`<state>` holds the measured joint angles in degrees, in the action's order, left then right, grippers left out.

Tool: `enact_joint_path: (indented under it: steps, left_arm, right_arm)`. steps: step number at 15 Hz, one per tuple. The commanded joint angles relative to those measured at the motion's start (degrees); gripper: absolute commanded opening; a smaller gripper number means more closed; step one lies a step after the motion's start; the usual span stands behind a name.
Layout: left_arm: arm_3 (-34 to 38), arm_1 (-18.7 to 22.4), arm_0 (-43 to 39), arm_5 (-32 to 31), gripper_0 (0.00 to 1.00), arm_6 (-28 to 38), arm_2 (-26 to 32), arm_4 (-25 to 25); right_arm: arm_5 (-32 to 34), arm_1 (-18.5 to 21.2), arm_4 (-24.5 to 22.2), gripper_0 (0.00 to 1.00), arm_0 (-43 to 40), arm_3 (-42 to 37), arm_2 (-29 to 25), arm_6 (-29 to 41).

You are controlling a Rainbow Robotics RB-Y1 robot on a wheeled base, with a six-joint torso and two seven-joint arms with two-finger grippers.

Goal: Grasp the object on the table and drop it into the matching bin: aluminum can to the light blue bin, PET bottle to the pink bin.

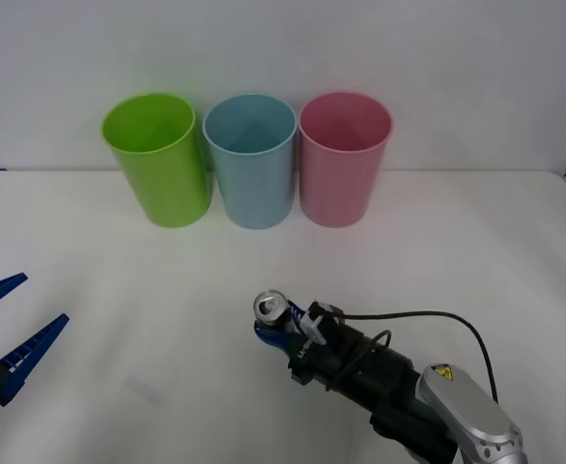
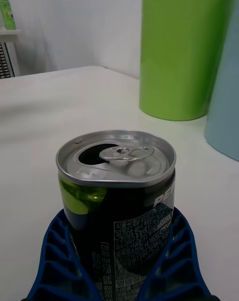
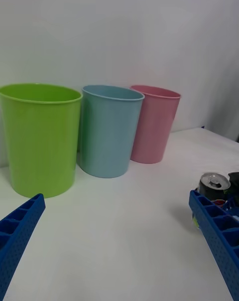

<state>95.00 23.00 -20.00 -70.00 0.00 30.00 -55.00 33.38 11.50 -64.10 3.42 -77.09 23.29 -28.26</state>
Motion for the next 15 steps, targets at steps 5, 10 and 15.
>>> enact_joint_path:
  steps: [5,10,15]
  left_arm:
    - [0.0,0.0,0.0,0.0,1.0,0.0,0.0,0.0]
    - [0.0,0.0,0.0,0.0,1.0,0.0,0.0,0.0]
    - [0.0,0.0,0.0,0.0,1.0,0.0,0.0,0.0]
  right_arm:
    - [-2.3,3.2,1.6,0.0,-2.9,-11.3,0.0,8.4]
    - [-4.0,5.3,1.6,0.0,-4.8,-20.6,-0.2,16.0]
    - [-5.4,7.2,1.5,0.0,-6.7,-28.9,-1.4,22.8]
